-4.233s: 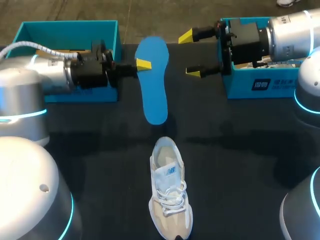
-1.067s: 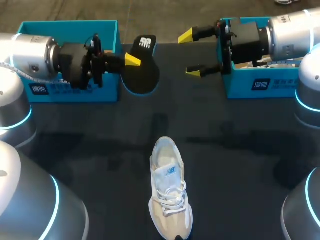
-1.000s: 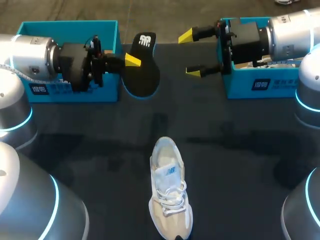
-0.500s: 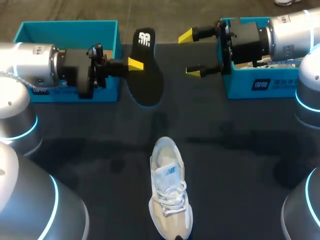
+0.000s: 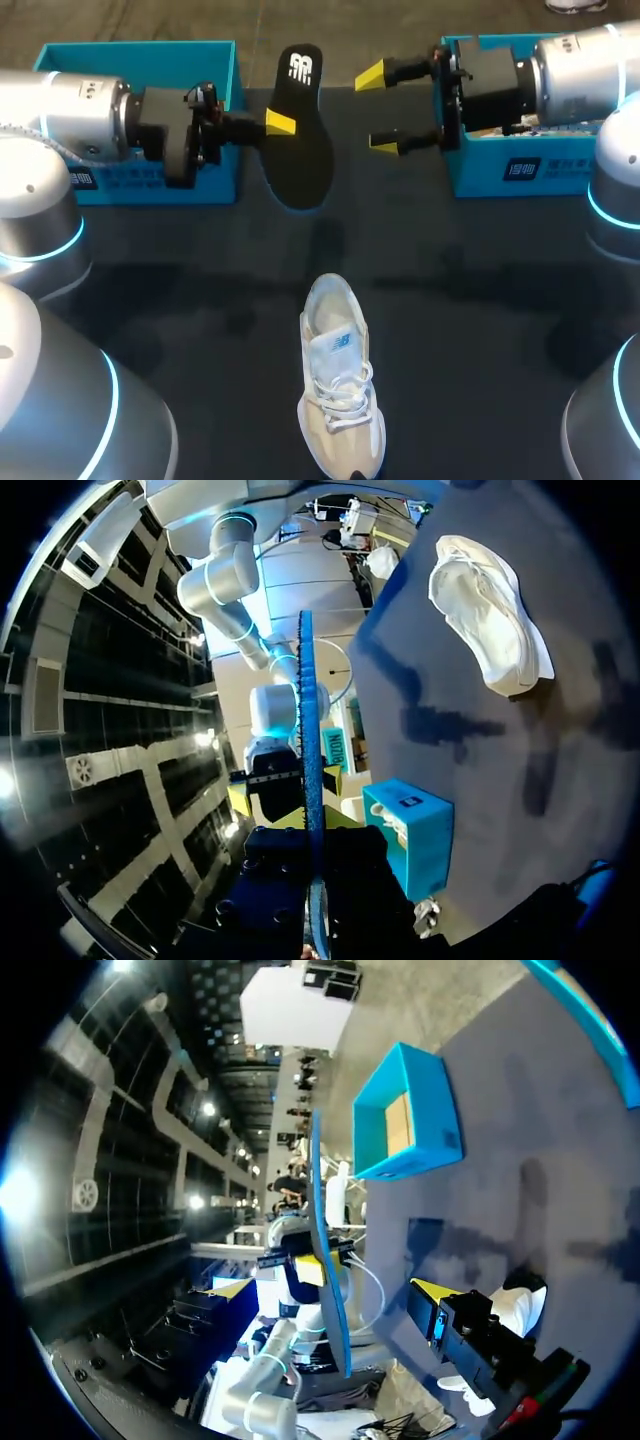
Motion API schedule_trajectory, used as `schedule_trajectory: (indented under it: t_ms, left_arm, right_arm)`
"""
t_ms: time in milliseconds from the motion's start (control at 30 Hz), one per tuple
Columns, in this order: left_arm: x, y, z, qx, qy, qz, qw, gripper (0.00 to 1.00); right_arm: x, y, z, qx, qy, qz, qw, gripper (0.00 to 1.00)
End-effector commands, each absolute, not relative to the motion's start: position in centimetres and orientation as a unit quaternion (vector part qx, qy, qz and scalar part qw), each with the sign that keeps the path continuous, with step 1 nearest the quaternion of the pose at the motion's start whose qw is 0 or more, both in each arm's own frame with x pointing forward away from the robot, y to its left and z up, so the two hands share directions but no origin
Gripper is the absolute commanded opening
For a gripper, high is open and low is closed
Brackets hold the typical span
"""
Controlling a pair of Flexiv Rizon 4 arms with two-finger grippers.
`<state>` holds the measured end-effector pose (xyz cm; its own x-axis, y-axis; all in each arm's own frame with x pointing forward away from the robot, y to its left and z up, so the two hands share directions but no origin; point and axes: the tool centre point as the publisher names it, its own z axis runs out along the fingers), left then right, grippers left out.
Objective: Take the shoe out of the shoebox, open the shoe tongue, remove and reinsert the insole, then place the shoe into the shoebox
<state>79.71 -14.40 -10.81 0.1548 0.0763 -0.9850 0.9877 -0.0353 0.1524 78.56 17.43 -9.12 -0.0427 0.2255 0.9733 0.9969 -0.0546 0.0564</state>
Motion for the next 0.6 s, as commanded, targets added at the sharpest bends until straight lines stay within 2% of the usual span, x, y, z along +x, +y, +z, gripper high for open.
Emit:
schedule_trajectory:
  t_ms: [33,600]
  left_arm:
    - [80.3,-14.9,-11.3,0.56,0.472,-0.451,0.51,0.0]
    - [80.6,-15.3,-11.5,0.553,0.475,-0.454,0.512,0.0]
  right_arm:
    - [77.7,18.2,-9.9,-0.546,-0.552,-0.481,0.407,1.0]
    - [76.6,20.4,-10.7,-0.539,-0.572,-0.481,0.387,1.0]
